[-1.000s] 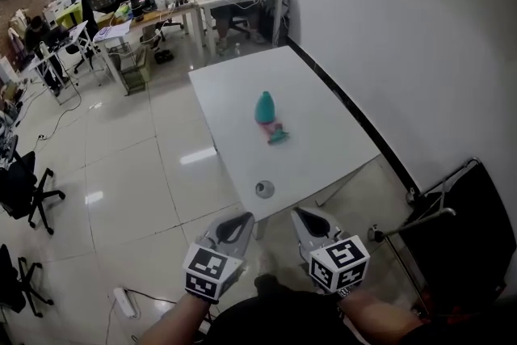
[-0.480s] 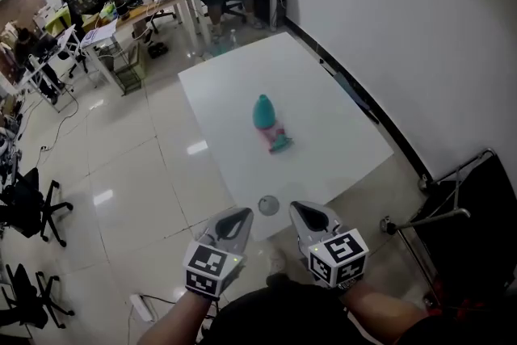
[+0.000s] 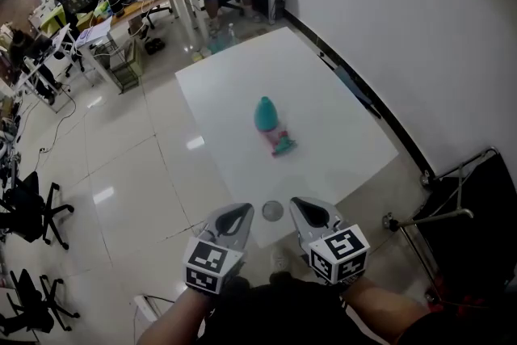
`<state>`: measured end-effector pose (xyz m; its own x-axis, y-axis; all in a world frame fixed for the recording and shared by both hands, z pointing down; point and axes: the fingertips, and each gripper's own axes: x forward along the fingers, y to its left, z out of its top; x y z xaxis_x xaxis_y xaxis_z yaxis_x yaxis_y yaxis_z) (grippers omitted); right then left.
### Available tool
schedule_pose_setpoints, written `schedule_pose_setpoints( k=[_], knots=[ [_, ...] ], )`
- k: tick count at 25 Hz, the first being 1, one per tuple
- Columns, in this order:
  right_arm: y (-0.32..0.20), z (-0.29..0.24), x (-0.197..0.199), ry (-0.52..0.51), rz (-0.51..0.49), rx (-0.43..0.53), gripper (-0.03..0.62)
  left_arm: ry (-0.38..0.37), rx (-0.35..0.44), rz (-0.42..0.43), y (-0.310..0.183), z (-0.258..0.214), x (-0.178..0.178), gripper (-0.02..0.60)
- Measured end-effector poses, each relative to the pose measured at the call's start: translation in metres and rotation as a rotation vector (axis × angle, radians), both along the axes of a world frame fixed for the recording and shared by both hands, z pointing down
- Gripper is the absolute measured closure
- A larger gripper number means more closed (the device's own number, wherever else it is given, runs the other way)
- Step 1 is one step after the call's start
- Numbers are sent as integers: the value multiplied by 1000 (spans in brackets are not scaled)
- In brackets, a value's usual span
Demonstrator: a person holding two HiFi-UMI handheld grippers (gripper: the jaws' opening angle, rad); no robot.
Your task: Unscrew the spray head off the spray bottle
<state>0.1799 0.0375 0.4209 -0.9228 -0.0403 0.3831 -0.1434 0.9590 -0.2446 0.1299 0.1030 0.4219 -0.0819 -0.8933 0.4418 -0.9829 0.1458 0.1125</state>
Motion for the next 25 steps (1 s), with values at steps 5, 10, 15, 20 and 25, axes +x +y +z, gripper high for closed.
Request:
schedule_pose_setpoints(
  k=[5,10,15,20,25],
  knots=[
    [0,-3,-12,8,65,11,603,7,1,56,2,1,-16,568],
    [11,-4,-27,5,150,27,603,8,14,145,7,1,-35,568],
    [19,-7,-38,13,257,47,603,16,28,254,10,2,-52,568],
    [32,-10,-51,26,345,55,603,17,44,333,19,-3,-71,568],
    [39,-7,-61,38,416,53,602,15,54,391,29,-5,-87,568]
  ],
)
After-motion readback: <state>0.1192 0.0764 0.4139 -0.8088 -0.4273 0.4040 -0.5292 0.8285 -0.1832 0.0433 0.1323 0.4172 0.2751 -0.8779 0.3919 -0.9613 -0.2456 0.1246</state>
